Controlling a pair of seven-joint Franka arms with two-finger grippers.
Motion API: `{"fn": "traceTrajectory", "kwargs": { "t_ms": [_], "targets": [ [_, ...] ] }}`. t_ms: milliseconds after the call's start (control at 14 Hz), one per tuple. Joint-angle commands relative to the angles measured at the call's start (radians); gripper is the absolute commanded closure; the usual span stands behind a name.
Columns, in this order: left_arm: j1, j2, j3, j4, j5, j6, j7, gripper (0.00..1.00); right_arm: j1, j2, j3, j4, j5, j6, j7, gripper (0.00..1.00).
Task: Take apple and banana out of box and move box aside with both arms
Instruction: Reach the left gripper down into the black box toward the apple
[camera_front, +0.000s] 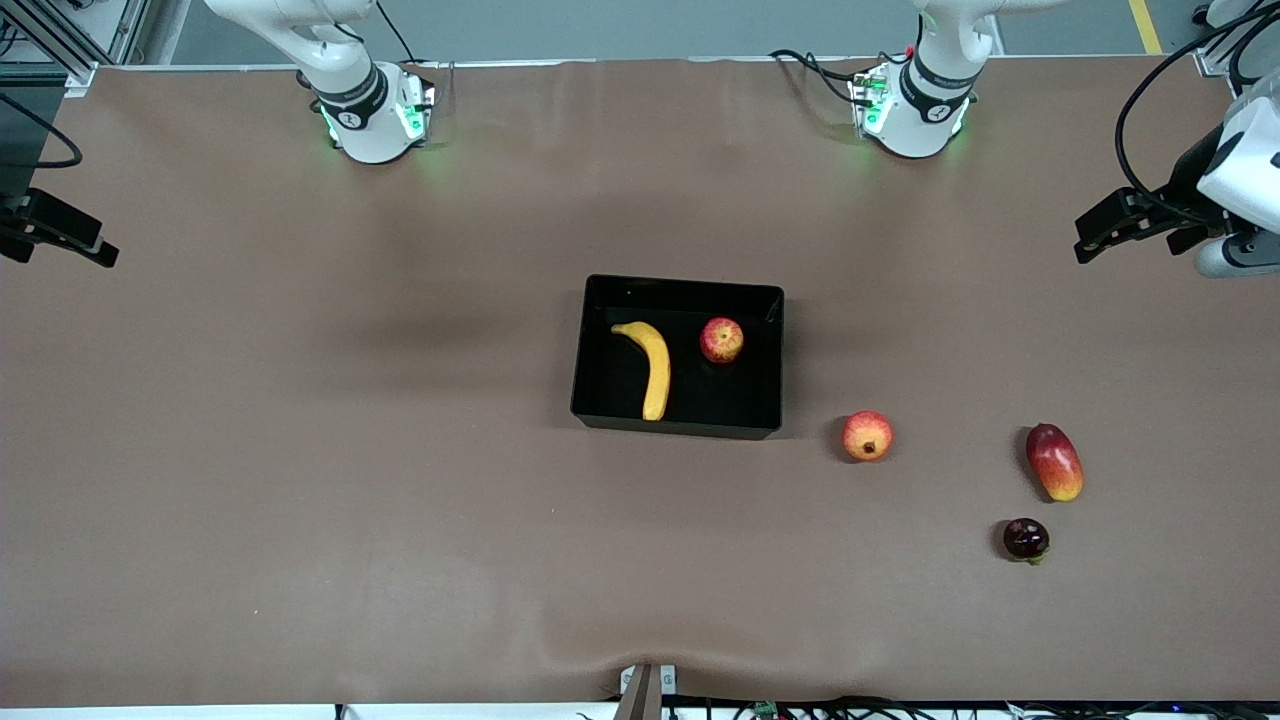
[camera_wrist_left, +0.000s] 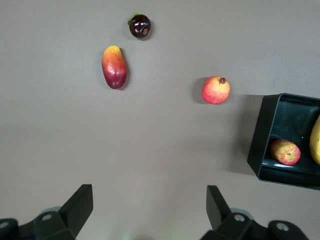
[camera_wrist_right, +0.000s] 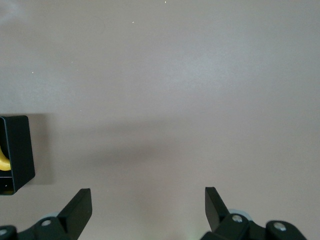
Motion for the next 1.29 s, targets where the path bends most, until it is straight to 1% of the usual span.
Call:
{"fn": "traceTrajectory", "kwargs": {
  "t_ms": [0, 214, 357, 500, 643, 857, 1071, 1214],
  "targets": [
    [-0.004, 0.013, -0.004, 0.022, 0.018, -0.014, -0.014, 0.0, -0.019, 0.005, 0.011, 0.016, 0.004, -0.01, -0.007, 0.0],
    [-0.013, 0.016, -0.007, 0.023, 0.018, -0.014, -0.017, 0.0, -0.019, 0.005, 0.011, 0.016, 0.004, -0.01, -0.007, 0.0],
    [-0.015, 0.047, -0.014, 0.026, 0.017, -0.014, -0.017, 0.0, -0.019, 0.005, 0.011, 0.016, 0.004, -0.01, -0.007, 0.0],
    [-0.023, 0.082, -0.026, 0.069, 0.018, -0.012, -0.02, 0.0, -0.018, 0.005, 0.011, 0.016, 0.004, -0.01, -0.007, 0.0],
    [-0.042, 0.105, -0.049, 0.068, 0.012, -0.012, -0.078, 0.0, -0.016, 0.005, 0.011, 0.016, 0.004, -0.01, -0.007, 0.0],
    [-0.12, 0.162, -0.06, 0.065, 0.009, 0.012, -0.218, 0.0, -0.019, 0.005, 0.011, 0.016, 0.004, -0.01, -0.007, 0.0],
    [-0.219, 0.235, -0.06, 0.057, 0.017, 0.07, -0.362, 0.0, -0.016, 0.005, 0.011, 0.016, 0.004, -0.01, -0.007, 0.0],
    [-0.277, 0.291, -0.058, 0.046, 0.02, 0.125, -0.424, 0.0, -0.016, 0.005, 0.011, 0.016, 0.005, -0.008, -0.007, 0.0]
  ]
}}
